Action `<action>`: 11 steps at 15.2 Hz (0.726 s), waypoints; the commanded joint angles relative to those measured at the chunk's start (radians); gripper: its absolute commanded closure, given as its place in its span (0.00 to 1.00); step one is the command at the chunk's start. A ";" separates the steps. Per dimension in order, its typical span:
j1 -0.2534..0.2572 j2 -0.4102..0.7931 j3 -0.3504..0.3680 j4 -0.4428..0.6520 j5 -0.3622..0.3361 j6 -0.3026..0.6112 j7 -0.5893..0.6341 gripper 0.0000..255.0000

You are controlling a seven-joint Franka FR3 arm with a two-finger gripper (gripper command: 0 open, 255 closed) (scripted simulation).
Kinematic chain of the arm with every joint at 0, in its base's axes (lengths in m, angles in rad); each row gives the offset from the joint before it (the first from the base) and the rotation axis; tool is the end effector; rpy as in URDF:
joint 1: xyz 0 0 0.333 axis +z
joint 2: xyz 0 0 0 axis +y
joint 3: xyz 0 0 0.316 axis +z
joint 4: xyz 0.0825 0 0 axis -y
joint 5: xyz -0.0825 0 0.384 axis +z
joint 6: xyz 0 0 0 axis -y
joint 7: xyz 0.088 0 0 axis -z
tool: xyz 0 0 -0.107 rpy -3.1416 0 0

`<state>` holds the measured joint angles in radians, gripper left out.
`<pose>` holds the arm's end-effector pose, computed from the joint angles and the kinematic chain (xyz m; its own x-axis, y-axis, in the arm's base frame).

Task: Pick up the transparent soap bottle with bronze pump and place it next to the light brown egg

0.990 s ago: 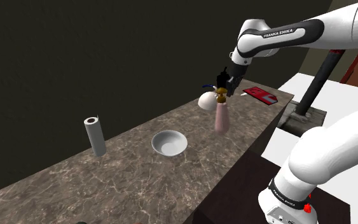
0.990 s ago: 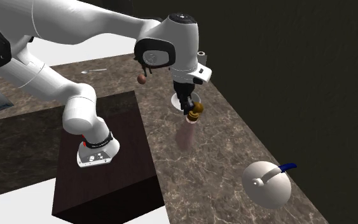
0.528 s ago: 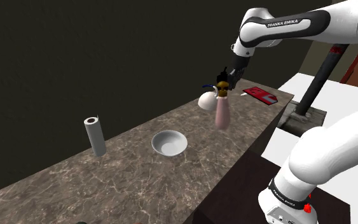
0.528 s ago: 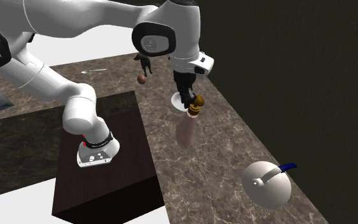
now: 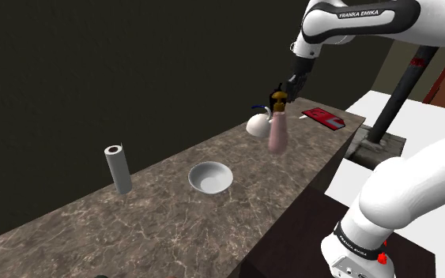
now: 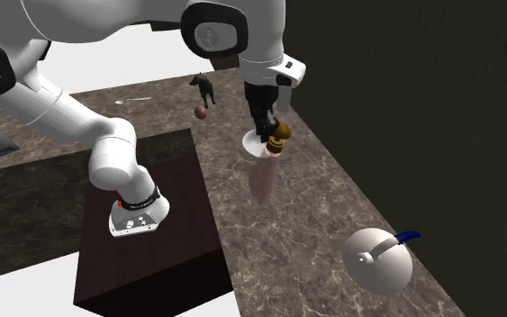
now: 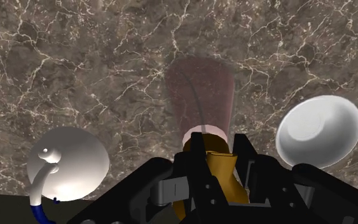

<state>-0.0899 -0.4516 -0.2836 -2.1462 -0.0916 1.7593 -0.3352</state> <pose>0.3880 -0.1807 0.5775 0.9983 0.0004 0.0575 0.0012 -0.9999 -0.0135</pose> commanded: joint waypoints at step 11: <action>0.008 0.032 0.007 0.191 0.012 -0.160 -0.004 1.00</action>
<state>-0.0825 -0.4231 -0.2764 -1.9710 -0.0805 1.6119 -0.3378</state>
